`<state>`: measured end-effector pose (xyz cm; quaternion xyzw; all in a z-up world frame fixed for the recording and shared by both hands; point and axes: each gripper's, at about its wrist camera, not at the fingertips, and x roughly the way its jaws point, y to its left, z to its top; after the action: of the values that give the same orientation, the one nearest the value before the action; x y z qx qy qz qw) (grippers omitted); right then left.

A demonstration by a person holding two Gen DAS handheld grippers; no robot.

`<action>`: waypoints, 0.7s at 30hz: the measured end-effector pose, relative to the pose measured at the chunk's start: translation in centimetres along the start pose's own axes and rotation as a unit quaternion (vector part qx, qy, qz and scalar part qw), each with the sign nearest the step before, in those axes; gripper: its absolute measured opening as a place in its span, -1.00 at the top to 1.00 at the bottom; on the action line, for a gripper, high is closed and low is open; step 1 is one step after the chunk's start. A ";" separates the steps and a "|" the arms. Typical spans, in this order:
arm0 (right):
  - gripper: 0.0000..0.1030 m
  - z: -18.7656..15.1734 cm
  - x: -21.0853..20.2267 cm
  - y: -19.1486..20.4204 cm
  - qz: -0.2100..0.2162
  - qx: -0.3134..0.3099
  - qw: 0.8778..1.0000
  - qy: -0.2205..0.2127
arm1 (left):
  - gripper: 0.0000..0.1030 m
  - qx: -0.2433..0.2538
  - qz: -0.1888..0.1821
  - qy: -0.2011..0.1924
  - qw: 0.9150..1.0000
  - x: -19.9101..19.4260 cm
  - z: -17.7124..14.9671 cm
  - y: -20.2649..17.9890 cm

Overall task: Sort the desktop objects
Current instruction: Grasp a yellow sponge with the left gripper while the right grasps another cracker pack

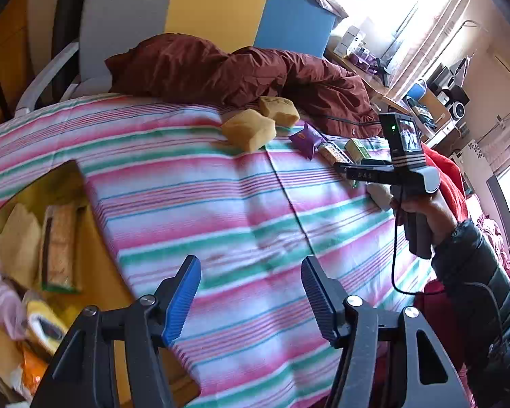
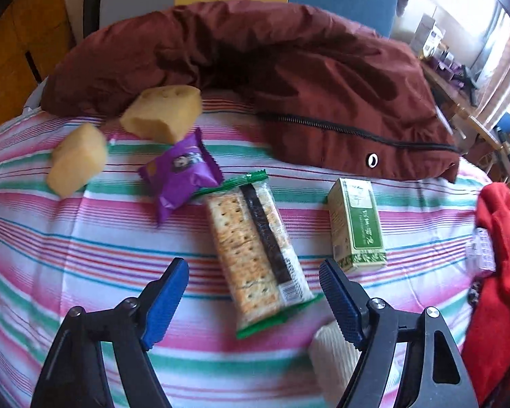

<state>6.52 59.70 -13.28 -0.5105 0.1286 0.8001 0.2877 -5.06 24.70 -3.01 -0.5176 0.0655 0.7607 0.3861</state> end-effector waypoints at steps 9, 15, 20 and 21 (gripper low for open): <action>-0.48 0.8 2.2 -1.2 0.035 0.011 0.999 0.021 | -0.31 -0.001 -0.001 0.016 1.000 3.7 4.0 -1.5; 0.03 1.3 1.9 -0.3 0.037 -0.008 0.999 0.032 | -0.31 0.000 0.013 0.022 1.000 6.5 7.1 -1.4; 0.04 1.2 1.6 0.3 0.040 -0.012 0.997 0.057 | -0.32 0.013 0.050 0.025 0.998 9.2 9.4 -1.2; 0.04 1.2 1.5 0.4 0.037 -0.014 0.997 0.060 | -0.32 0.016 0.057 0.028 0.998 9.9 10.0 -1.0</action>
<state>4.96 60.48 -14.11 -0.5561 0.1529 0.7802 0.2422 -13.36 35.55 -6.49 -0.5276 0.1177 0.7657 0.3487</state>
